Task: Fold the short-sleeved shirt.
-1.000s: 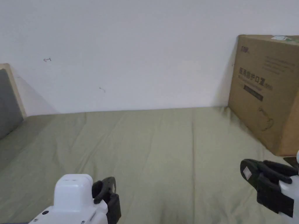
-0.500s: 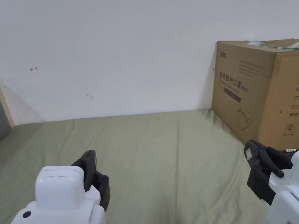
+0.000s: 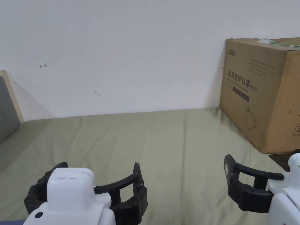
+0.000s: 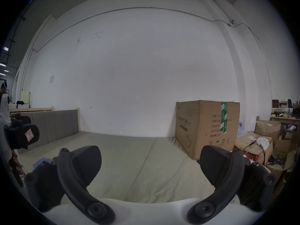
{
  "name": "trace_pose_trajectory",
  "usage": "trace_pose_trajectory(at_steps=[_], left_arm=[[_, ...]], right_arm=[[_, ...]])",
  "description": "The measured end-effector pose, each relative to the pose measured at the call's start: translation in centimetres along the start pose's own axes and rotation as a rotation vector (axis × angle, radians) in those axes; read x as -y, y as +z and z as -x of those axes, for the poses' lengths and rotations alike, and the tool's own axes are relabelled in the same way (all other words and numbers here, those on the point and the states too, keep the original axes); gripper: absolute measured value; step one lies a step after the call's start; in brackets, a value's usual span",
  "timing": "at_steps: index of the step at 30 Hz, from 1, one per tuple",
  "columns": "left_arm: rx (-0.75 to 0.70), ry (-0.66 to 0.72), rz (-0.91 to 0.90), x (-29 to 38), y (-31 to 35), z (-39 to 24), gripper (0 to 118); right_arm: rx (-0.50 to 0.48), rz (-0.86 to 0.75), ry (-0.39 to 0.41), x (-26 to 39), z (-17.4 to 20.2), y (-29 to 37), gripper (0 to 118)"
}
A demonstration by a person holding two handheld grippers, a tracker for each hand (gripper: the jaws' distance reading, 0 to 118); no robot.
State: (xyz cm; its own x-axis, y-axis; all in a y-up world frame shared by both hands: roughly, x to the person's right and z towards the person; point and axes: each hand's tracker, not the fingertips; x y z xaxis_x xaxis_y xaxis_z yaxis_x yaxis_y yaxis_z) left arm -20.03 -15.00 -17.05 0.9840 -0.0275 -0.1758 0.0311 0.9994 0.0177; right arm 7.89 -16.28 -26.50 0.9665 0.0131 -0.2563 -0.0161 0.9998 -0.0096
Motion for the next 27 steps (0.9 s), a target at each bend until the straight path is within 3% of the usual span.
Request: trace_pose_trajectory(at_steps=[5, 13, 27], left_arm=[[-0.025, 0.002, 0.008, 0.6, -1.2, 0.0, 118], [0.015, 0.015, 0.019, 0.8, -1.3, -0.2, 118], [-0.055, 0.044, 0.092, 0.4, -2.6, -0.2, 118]], right_arm=[[0.001, -0.006, -0.036, 0.2, 0.1, 0.5, 118], [0.002, -0.013, 0.015, -0.3, 0.2, 1.3, 118], [0.023, 0.014, 0.006, -0.2, 0.0, 1.0, 118]])
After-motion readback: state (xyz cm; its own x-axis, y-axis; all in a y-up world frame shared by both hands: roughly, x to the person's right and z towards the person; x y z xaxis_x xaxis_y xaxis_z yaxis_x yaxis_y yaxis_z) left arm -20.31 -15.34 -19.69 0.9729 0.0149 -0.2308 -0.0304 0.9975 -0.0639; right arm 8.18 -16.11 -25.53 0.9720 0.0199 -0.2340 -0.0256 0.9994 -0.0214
